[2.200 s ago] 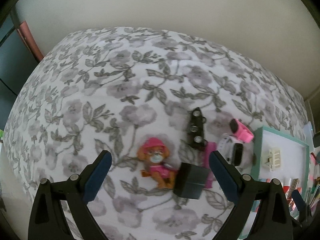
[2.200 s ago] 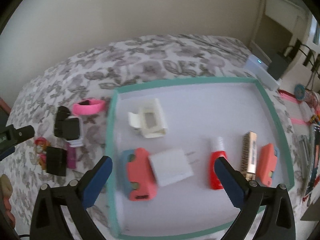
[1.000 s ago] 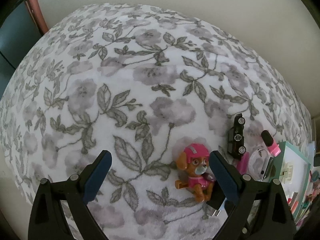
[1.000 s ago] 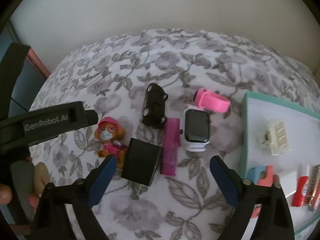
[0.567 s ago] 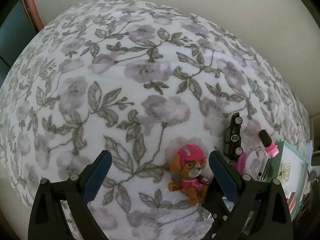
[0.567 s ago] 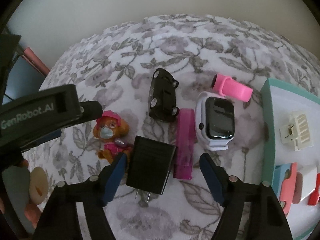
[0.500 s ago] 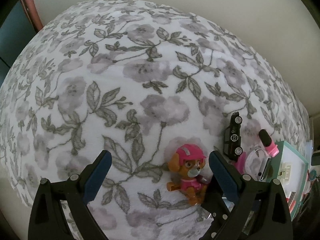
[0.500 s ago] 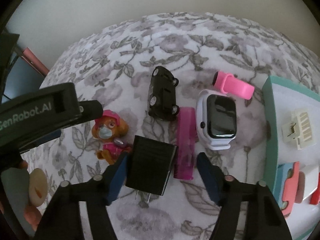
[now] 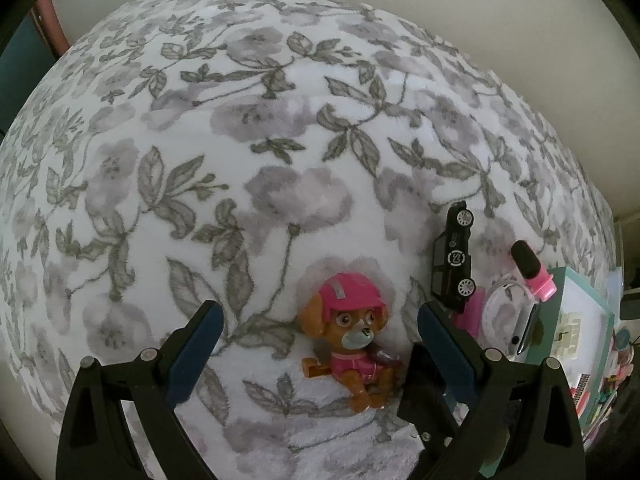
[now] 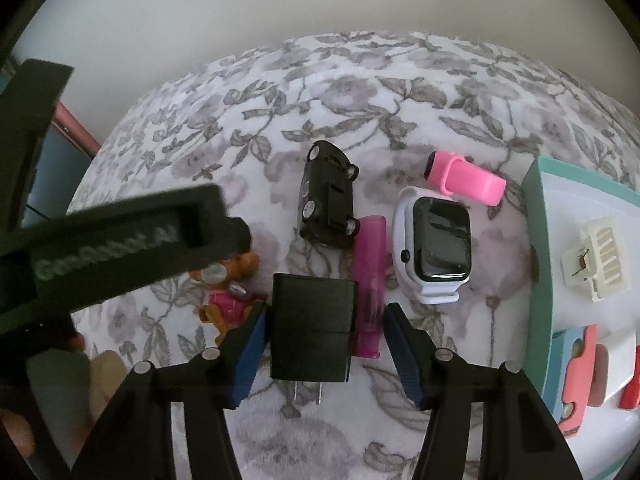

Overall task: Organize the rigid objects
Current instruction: 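Grasp the pink dog figurine with the left gripper while the right grasps the black charger, then carry the dog figurine and black charger over the tray with both grippers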

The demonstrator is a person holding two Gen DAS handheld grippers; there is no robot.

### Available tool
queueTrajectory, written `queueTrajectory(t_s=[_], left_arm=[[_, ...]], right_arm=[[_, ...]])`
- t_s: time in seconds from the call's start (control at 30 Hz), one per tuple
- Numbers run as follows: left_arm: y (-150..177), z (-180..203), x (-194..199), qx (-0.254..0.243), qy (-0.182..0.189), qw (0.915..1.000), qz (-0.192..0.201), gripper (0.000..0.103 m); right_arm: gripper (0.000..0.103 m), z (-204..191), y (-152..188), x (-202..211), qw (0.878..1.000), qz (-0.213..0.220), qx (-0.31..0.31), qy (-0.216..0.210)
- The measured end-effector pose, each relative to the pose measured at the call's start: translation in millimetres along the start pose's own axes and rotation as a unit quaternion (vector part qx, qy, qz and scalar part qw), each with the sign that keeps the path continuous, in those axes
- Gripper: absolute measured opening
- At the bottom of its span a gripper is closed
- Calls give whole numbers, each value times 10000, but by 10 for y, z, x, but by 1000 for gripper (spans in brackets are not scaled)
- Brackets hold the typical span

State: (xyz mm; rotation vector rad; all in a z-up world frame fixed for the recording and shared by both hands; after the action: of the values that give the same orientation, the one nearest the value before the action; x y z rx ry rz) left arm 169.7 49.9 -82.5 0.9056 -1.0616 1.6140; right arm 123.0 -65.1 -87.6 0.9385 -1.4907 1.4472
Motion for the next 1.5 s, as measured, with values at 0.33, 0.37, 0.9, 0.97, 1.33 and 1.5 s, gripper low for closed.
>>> queueTrajectory(t_s=[0.33, 0.37, 0.9, 0.97, 1.33, 1.5], left_arm=[[64, -5, -121, 179, 59, 9997, -127, 90], [79, -18, -134, 191, 80, 9997, -163, 79], [106, -10, -73, 238, 108, 9996, -91, 51], [104, -31, -70, 248, 69, 9996, -103, 51], [109, -75, -101, 247, 41, 9995, -169, 51], [104, -78, -94, 270, 44, 9995, -166, 51]], right_arm=[[54, 69, 8, 36, 9999, -19, -42, -129], [54, 71, 7, 33, 9999, -22, -51, -136], [62, 65, 49, -40, 9998, -161, -40, -83], [63, 58, 52, -53, 9998, -170, -30, -67], [64, 96, 68, -98, 9993, -241, -128, -246], [63, 135, 57, -104, 9985, -280, -281, -376]])
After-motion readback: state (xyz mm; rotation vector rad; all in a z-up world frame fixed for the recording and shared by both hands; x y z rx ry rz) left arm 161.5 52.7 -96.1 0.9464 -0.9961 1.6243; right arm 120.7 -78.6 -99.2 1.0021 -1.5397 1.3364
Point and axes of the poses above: each gripper's, at about its wrist camera, not at the fingertips, and x roughly against the way its jaws point, z to its right, y to its underside, the point moved 1 cm from there along -x, roughly the way its jaws point, and after that the axes turned 14 degrees about y, right-handed, at the moved point
